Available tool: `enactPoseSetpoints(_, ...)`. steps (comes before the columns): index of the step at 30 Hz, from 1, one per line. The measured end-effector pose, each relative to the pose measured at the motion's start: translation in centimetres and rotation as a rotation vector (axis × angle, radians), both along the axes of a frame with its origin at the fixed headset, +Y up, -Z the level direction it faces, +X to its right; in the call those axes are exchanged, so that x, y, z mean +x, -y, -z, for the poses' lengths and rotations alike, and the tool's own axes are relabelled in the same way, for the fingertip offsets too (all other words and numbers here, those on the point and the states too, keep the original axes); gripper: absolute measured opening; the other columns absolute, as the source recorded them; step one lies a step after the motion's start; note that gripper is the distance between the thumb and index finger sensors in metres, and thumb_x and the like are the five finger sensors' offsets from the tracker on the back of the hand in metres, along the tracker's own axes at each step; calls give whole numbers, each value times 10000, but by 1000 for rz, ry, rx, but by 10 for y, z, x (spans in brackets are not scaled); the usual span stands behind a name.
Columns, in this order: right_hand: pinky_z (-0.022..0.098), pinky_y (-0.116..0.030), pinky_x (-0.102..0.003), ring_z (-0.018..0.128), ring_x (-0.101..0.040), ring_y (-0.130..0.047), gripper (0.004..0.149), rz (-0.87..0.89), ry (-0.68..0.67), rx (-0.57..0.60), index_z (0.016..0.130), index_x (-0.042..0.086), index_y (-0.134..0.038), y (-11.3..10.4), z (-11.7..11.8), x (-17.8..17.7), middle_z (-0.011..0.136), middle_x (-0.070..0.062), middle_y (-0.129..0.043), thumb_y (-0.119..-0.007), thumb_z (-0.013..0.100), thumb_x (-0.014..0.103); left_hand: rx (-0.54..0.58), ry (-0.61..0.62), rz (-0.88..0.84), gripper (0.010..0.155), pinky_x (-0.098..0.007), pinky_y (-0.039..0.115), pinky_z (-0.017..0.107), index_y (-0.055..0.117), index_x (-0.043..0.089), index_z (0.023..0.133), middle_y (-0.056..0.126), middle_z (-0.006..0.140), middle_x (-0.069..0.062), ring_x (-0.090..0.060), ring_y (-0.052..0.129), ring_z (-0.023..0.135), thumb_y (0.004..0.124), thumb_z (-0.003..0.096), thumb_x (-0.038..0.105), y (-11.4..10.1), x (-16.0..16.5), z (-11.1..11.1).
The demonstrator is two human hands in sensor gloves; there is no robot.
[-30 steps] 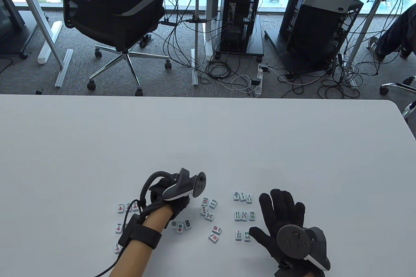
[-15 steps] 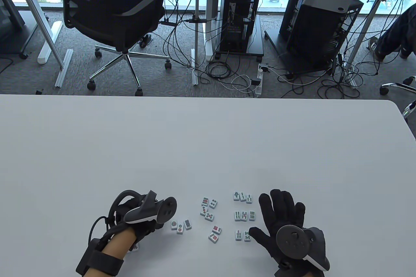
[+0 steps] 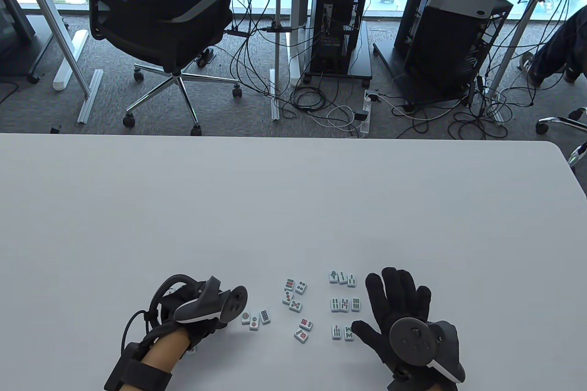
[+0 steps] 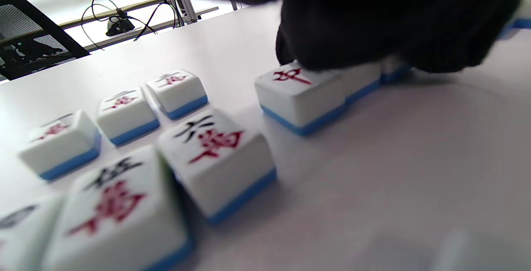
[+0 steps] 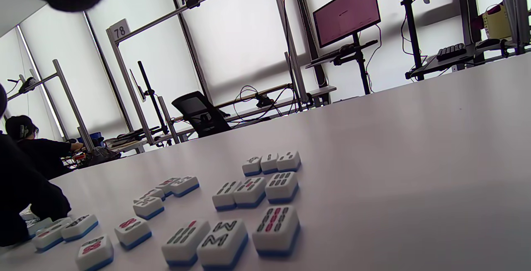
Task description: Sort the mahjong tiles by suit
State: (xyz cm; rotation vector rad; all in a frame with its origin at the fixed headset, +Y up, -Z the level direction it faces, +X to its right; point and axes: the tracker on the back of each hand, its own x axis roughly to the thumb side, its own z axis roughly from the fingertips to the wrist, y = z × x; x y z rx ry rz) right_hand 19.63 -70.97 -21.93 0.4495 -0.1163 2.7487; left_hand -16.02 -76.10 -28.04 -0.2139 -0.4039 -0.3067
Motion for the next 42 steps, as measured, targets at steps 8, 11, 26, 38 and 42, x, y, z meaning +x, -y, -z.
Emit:
enactPoseSetpoints(8,689,-181,-736,1025,-444,-87,840,1,4,2,1077,284,-168,0,0,1,1149,-137,-106,-612,452,627,97,-19,6,704,-385,859,280,829,231,841,1023,397,135,-126,1016,206,794,277,651,-25,-10,-13)
enactPoseSetpoints(11,688,-181,-736,1024,-444,-86,840,-4,6,1,1076,285,-167,1,0,1,1149,-136,-107,-611,452,627,82,-82,-2,740,-443,846,389,803,243,879,1029,561,81,-191,1052,386,746,289,685,-41,-22,-17)
enactPoseSetpoints(26,683,-162,-735,1017,-440,-61,850,-32,38,-5,1064,286,-128,4,2,1,1140,-136,-77,-606,451,630,280,-217,-414,899,-625,224,816,287,435,1082,124,1200,71,-278,116,1172,598,315,787,-85,-99,-45)
enactPoseSetpoints(38,681,-147,-740,1016,-440,-47,894,-85,27,-8,1044,270,-61,14,6,-10,1136,-138,-58,-613,445,637,378,-189,-456,902,-584,29,792,193,465,1069,-67,1140,127,-197,-126,1109,574,321,796,-68,-116,-54)
enactPoseSetpoints(42,721,-265,-731,1037,-457,-119,944,-85,-5,-6,1047,251,-62,11,7,-30,1151,-150,-107,-669,431,629,365,-197,-460,899,-582,28,791,195,464,1068,-73,1136,128,-196,-130,1104,573,323,795,-63,-123,-56)
